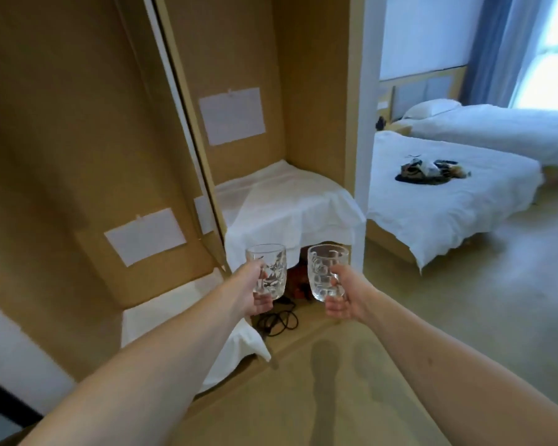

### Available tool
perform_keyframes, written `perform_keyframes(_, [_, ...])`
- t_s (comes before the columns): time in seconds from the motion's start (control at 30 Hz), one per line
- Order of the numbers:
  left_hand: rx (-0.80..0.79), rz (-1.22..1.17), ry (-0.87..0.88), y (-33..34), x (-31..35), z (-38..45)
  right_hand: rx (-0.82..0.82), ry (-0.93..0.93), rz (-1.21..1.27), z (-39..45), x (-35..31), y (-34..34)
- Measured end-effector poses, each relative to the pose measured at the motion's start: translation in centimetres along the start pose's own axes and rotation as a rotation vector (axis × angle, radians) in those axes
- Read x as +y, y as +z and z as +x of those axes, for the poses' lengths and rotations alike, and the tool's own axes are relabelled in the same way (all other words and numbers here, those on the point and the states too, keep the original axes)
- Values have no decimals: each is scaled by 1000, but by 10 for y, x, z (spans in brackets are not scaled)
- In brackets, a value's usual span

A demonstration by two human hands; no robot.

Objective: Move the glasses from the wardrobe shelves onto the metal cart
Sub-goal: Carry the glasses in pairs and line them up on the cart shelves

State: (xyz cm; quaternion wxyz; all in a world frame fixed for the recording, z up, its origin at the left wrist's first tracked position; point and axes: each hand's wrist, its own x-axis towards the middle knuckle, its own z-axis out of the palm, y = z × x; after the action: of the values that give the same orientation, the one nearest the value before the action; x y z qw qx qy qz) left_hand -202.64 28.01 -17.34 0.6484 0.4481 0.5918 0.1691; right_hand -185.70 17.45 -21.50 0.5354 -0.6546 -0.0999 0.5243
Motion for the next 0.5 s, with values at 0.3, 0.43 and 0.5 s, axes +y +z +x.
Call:
perform_keyframes(0.3, [-237,177,-21,172,31,31,255,9,136,25,-26,-150])
perform_keyframes(0.43, [-379,280,-34,245,39,52,372,45,239,31,-25,-202])
perform_keyframes(0.5, [-461,310,-51,280,44,66,453,45,283,34,-26,-225])
